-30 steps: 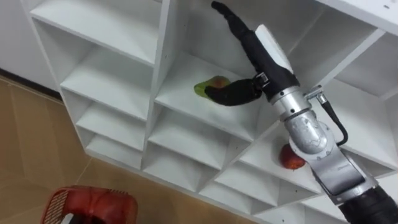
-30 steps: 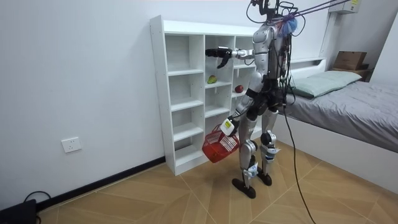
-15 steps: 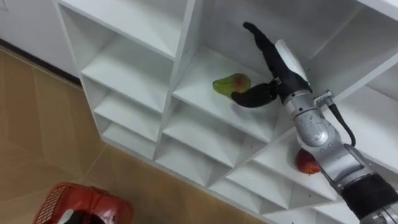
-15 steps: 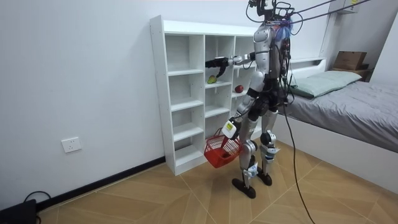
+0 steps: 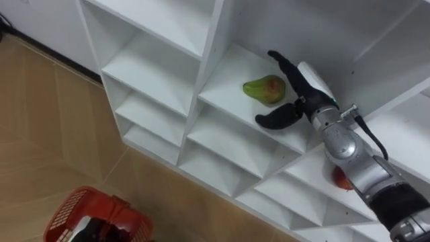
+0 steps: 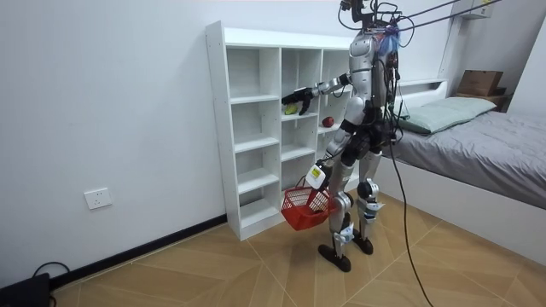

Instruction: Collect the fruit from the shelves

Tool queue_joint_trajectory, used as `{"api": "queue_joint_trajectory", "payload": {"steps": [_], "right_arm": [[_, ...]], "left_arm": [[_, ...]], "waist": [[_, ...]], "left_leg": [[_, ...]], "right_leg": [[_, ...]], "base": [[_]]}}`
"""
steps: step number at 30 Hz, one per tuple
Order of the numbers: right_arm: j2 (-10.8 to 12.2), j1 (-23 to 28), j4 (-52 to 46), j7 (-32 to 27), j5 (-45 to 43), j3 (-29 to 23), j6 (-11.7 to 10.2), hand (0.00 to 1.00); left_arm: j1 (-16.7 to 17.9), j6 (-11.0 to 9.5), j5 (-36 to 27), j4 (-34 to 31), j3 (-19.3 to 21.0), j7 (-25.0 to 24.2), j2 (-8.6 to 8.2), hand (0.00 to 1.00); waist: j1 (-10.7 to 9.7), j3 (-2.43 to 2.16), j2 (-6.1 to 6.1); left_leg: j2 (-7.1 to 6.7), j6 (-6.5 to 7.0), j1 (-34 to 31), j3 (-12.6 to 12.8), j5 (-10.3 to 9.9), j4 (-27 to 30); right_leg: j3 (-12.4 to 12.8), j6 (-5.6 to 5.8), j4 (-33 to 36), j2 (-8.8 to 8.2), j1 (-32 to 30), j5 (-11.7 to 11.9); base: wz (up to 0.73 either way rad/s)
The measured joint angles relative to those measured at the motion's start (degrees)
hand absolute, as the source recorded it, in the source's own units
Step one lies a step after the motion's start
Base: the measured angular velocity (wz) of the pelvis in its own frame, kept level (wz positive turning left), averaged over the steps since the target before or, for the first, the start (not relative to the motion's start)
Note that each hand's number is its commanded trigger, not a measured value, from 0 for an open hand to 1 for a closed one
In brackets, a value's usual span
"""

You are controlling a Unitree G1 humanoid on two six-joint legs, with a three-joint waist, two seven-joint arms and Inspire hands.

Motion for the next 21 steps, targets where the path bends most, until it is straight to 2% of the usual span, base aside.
{"api": "queue_joint_trajectory", "payload": {"steps": [10,18,21], "right_arm": [[0.0,-1.5,3.1,0.6,1.3,0.9,0.0,0.0],[-0.1,-2.2,4.5,3.0,1.4,1.0,0.6,0.0],[-0.2,-2.2,4.5,3.8,1.8,1.0,0.6,0.0]], "left_arm": [[0.0,0.2,0.8,0.0,0.0,0.1,0.07,1.0],[0.0,0.3,0.9,0.0,0.0,0.0,-0.08,1.0],[-0.1,0.3,0.9,0.0,0.0,0.0,-0.1,1.0]], "waist": [[0.2,0.01,0.01],[0.3,0.29,0.43],[0.3,0.09,0.5]], "left_leg": [[-0.02,-0.04,0.1,0.0,0.1,0.3],[0.0,-0.02,-0.4,0.0,0.1,1.2],[0.0,-0.01,-0.7,0.0,0.1,1.4]], "right_leg": [[-0.2,-0.07,0.2,-0.1,0.1,0.0],[-0.2,-0.24,0.4,-0.13,0.0,0.1],[-0.1,-0.27,0.4,-0.15,-0.3,0.2]], "base": [[0.0],[0.0],[-0.01]]}}
